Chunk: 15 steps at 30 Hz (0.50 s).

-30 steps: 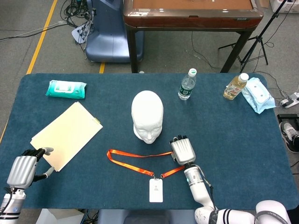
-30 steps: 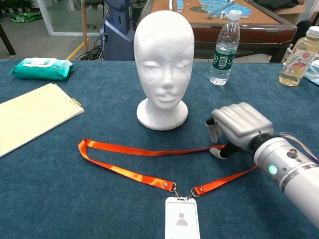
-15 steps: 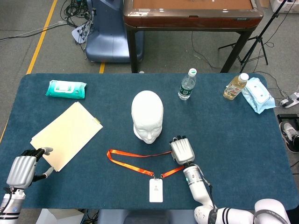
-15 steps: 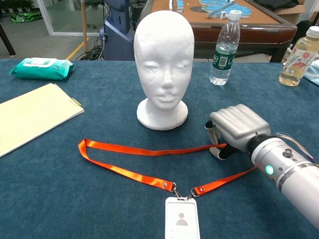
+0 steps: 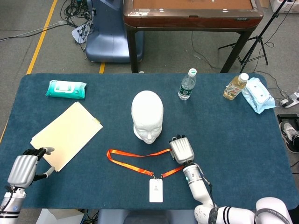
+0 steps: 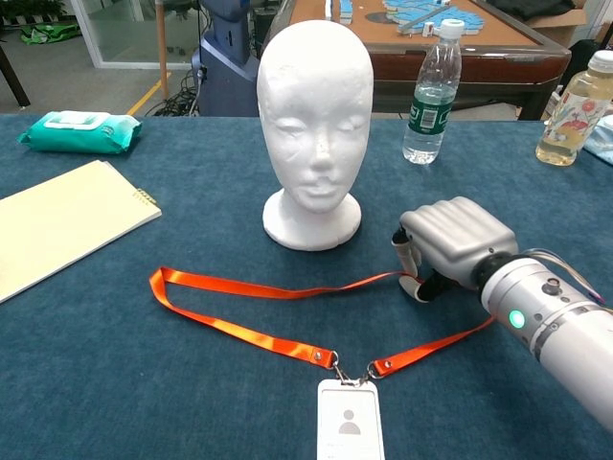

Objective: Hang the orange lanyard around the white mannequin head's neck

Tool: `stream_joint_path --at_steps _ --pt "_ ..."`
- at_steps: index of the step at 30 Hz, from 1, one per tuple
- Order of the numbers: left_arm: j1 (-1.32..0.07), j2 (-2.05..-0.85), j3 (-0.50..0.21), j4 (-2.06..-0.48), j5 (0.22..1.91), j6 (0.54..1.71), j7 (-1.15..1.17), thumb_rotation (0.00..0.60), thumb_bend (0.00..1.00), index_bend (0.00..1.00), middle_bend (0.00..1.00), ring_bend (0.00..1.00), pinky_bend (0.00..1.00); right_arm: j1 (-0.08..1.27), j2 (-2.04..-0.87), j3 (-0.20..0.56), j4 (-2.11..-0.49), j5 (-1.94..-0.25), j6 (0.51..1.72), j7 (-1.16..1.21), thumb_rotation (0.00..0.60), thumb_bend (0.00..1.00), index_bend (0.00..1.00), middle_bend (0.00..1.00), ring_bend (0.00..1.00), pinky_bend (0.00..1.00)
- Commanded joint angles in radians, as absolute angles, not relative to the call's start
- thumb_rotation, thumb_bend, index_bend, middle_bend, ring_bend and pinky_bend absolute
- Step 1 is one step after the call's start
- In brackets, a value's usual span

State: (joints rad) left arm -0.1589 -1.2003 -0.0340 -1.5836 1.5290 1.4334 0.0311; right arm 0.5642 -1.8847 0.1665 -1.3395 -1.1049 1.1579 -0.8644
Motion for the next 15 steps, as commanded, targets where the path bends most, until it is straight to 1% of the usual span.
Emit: stream_joint_path --at_steps 1,7,15 --pt "-0.178 -1.191 -0.033 -1.583 1.537 1.407 0.018 0.6 0.17 0.32 0.41 0.4 0.31 0.566 -1.869 0.173 -1.365 -1.088 1.153 -0.868 0.6 0.44 0.62 0.48 0.33 0.39" --pt "-0.234 -1.199 -0.05 -1.575 1.54 1.341 0.006 0.6 0.17 0.32 0.4 0.4 0.31 0.57 -1.839 0.18 -1.43 -1.058 1.159 -0.889 0.6 0.44 0.62 0.48 0.33 0.39" --pt "-0.312 -1.243 -0.063 -1.543 1.56 1.266 0.004 0.6 0.17 0.32 0.38 0.39 0.31 0.586 -1.809 0.188 -1.486 -1.021 1.166 -0.924 0.6 0.44 0.62 0.48 0.33 0.39"
